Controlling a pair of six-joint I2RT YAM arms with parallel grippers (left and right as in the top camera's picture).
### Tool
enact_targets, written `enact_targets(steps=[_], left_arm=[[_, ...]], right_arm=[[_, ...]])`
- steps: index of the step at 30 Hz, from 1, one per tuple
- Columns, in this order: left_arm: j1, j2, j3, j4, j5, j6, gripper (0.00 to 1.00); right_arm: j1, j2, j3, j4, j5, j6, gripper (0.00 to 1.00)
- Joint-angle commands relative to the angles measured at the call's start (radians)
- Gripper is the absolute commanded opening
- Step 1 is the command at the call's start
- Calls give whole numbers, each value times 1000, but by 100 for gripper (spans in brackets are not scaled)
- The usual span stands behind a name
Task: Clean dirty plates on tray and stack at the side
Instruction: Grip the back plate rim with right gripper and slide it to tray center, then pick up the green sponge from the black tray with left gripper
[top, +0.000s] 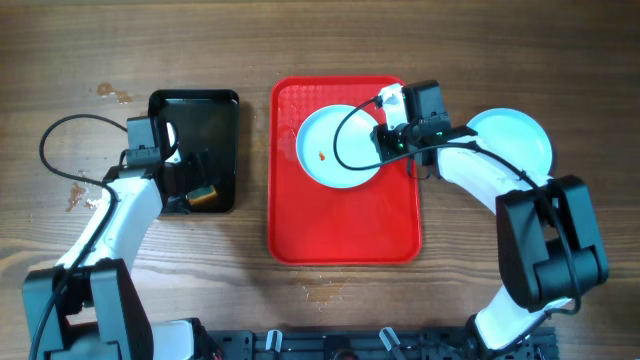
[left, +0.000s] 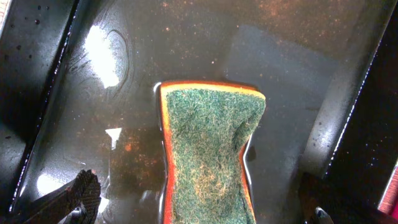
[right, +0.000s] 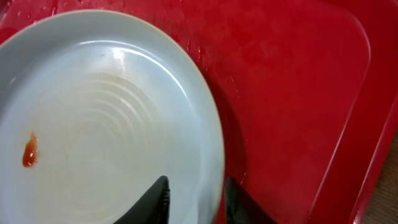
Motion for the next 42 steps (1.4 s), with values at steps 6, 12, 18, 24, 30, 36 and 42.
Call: enact_targets(steps=[6, 12, 18, 24, 30, 36, 42], left_arm=[[5, 2, 0, 3, 15, 9, 100], [5, 2, 0, 3, 15, 9, 100], [5, 2, 0, 3, 15, 9, 100], [5, 2, 0, 11, 15, 8, 100], [5, 2, 0, -14, 98, 5, 100], [5, 2, 0, -60, 357, 5, 100], [5, -23, 17, -121, 272, 5, 100]], right_arm=[[4, 14, -1, -277, -52, 467, 4], [4, -2, -1, -378, -139, 562, 37], [4, -112, -1, -227, -79, 65, 37], [4, -31, -1, -225, -60, 106, 27], [4, 10, 0, -338, 51, 377, 7], [4, -79, 2, -523, -15, 623, 15], [3, -159, 2, -472, 12, 380, 31]])
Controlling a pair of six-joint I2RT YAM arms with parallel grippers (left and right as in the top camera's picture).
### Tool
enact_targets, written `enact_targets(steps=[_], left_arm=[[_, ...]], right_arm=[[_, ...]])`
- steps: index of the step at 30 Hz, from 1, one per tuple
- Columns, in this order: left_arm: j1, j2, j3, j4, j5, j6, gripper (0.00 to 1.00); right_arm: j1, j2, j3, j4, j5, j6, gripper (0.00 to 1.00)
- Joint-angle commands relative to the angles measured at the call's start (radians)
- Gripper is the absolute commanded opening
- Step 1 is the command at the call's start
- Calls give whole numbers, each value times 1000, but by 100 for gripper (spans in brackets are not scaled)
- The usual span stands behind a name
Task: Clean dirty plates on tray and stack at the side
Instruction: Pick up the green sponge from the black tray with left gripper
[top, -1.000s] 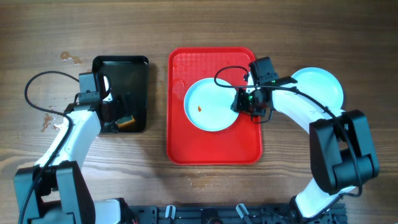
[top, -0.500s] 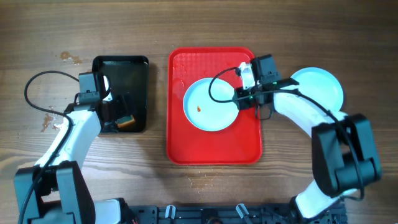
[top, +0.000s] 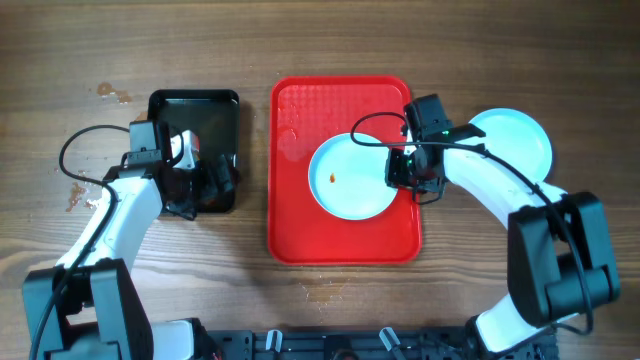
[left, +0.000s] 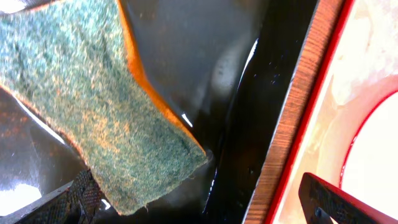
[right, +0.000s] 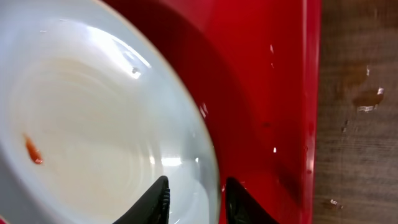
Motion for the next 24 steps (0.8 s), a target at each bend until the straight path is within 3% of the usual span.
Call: enact_targets(steps=[1, 4, 5, 6, 7, 8, 10, 12, 13, 14, 16, 20, 22, 24], left_arm=[[5, -44, 26, -19, -98, 6, 100], [5, -73, 28, 12, -203, 5, 100], [5, -69, 27, 19, -230, 6, 94], [5, -52, 27, 26, -304, 0, 59], [5, -35, 27, 36, -353, -34, 44], [5, -10, 27, 55, -380, -77, 42], [5, 55, 27, 80, -382, -105, 22], [4, 114, 27, 109, -380, -127, 22], [4, 156, 27, 133, -357, -126, 31], [4, 169, 27, 136, -340, -122, 28], [4, 175, 28, 134, -282, -66, 4], [4, 82, 111, 7, -277, 83, 4], [4, 43, 127, -9, -285, 88, 4], [4, 31, 126, -6, -307, 88, 43]], right_arm=[[3, -106, -7, 12, 11, -145, 31], [3, -203, -7, 24, 11, -174, 34], [3, -233, -7, 24, 11, -174, 34], [3, -262, -7, 23, 11, -173, 35], [3, -276, -7, 22, 10, -173, 35], [3, -282, -7, 21, 1, -173, 35], [3, -282, -7, 15, -17, -171, 35], [3, -282, -7, 5, -47, -171, 34], [3, -282, -7, 0, -61, -171, 34], [3, -282, -7, -2, -61, -171, 34], [4, -282, -7, -9, -61, -171, 34], [3, -282, -7, -11, -61, -171, 34], [3, -282, -7, -11, -61, -171, 34], [3, -282, -7, -11, -61, -171, 34]])
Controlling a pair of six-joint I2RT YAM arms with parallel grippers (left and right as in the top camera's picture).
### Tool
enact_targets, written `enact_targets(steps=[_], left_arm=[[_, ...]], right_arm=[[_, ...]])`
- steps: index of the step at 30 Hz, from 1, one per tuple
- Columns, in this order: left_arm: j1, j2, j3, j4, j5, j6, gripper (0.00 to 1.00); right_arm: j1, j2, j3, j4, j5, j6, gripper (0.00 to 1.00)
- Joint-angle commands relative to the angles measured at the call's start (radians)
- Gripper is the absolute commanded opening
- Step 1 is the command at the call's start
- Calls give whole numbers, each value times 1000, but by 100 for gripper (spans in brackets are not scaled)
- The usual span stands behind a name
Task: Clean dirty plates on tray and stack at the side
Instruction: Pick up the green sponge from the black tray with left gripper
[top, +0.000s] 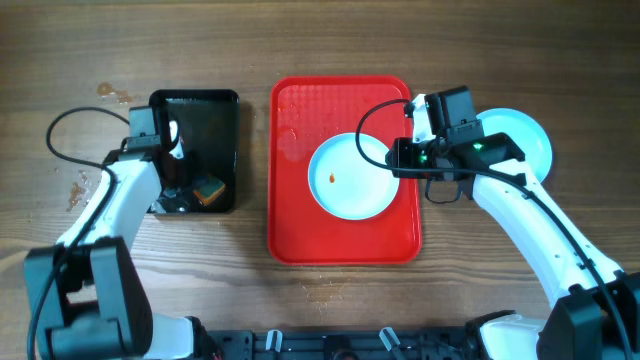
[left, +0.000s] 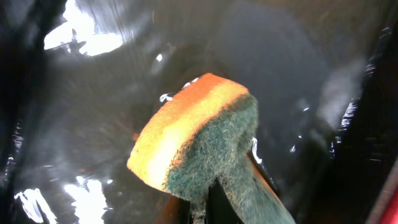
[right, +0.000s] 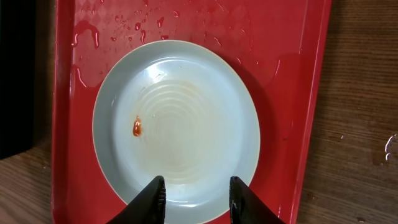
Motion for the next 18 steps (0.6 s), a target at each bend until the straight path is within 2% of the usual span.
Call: enact_targets(steps=[1, 4, 6, 8, 9, 10, 14, 18], left_arm=[[4, -37, 24, 5, -17, 46, 57], [3, 4, 5, 14, -16, 42, 66], [4, 38, -18, 39, -13, 42, 67], [3, 80, -20, 52, -12, 42, 51], [4, 91, -20, 55, -13, 43, 24], [4, 96, -20, 53, -13, 43, 4], [3, 34, 50, -58, -28, 110, 4], [2, -17, 76, -80, -24, 125, 4]], right_arm=[[3, -9, -6, 0, -17, -17, 34], [3, -9, -6, -1, -17, -17, 34], [3, -9, -6, 0, -17, -16, 34], [3, -9, -6, 0, -17, -16, 34], [3, -9, -6, 0, -17, -16, 34], [3, -9, -6, 0, -17, -16, 34], [3, -9, -6, 2, -17, -16, 34], [3, -9, -6, 3, -17, -16, 34]])
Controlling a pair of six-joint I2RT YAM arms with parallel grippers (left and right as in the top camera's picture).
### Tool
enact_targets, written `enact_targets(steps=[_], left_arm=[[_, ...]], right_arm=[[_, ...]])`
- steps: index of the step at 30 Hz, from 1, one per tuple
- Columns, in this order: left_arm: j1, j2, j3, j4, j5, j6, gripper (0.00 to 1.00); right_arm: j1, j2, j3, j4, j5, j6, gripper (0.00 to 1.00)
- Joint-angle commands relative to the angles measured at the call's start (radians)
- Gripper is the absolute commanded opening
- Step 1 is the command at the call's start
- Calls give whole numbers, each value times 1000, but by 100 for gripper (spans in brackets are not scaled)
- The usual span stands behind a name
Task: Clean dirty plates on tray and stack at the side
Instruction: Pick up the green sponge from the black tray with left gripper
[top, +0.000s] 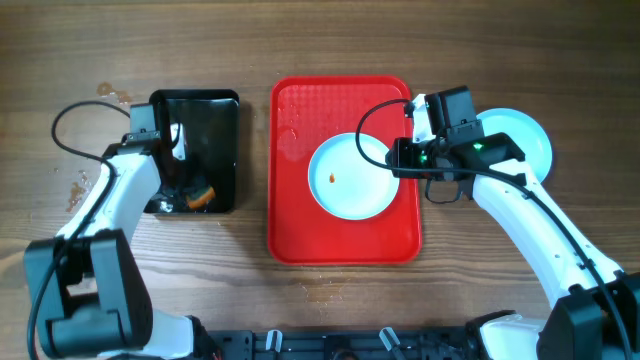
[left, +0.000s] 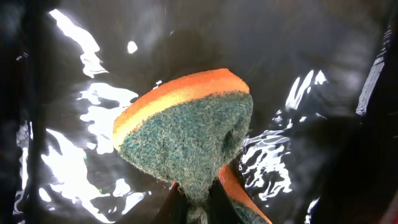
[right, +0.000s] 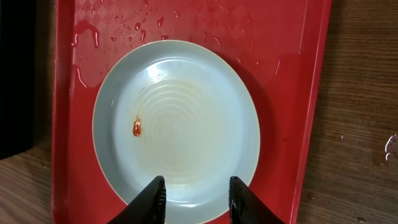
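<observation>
A pale blue plate (top: 351, 177) with a small red smear (right: 137, 127) lies on the red tray (top: 340, 235), right of its middle. My right gripper (right: 195, 199) hangs open above the plate's right side, holding nothing. My left gripper (left: 198, 202) is shut on the orange and green sponge (left: 186, 127), held above the wet floor of the black basin (top: 222, 110). A second, clean plate (top: 520, 135) rests on the table to the right of the tray.
Water drops lie on the tray's upper part (right: 134, 28). The black basin holds water (left: 81, 162) that glints. Wood table (top: 330, 40) surrounds everything; wet marks show at the far left (top: 110, 93).
The left gripper has shifted a little in the basin with the sponge still in its grip, now tilted differently. The right gripper and the plate have not moved.
At first the sponge lay in the basin under my open left gripper, while my right gripper's fingers straddled the plate's rim at the tray's top. Then the plate sat lower and further right. Later the right gripper hung open above it and the left held the sponge.
</observation>
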Motion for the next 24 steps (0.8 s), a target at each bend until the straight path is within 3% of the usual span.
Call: enact_targets(steps=[1, 2, 3, 4, 7, 8, 10, 11, 18, 22, 23, 24], left_arm=[[2, -47, 30, -4, -13, 31, 5], [2, -46, 20, -4, -12, 31, 17], [2, -42, -5, 9, 13, 31, 43], [2, -37, -24, 29, 25, 31, 50], [2, -12, -98, 137, 23, 31, 52], [2, -3, -112, 162, 22, 31, 41], [2, 18, -121, 181, 33, 31, 7], [2, 25, -121, 175, 61, 31, 4], [2, -90, -5, 10, 114, 77, 4], [2, -119, -5, 15, 95, 84, 5], [2, -112, -6, 15, 95, 83, 26], [2, -107, -7, 14, 95, 83, 37]], right_arm=[[3, -9, -6, 2, -17, -15, 34], [3, -9, -6, 2, -17, -12, 34], [3, -9, -6, 2, -17, -12, 34], [3, -9, -6, 3, -17, -12, 34], [3, -9, -6, 3, -17, -12, 34], [4, -9, -6, 3, -17, -12, 34], [3, -9, -6, 3, -18, -7, 34], [3, -9, -6, 3, -18, 3, 34], [3, -9, -6, 9, -24, 9, 34], [3, -9, -6, 10, -24, 9, 34], [3, -9, -6, 10, -24, 9, 34], [3, -9, -6, 10, -24, 10, 34]])
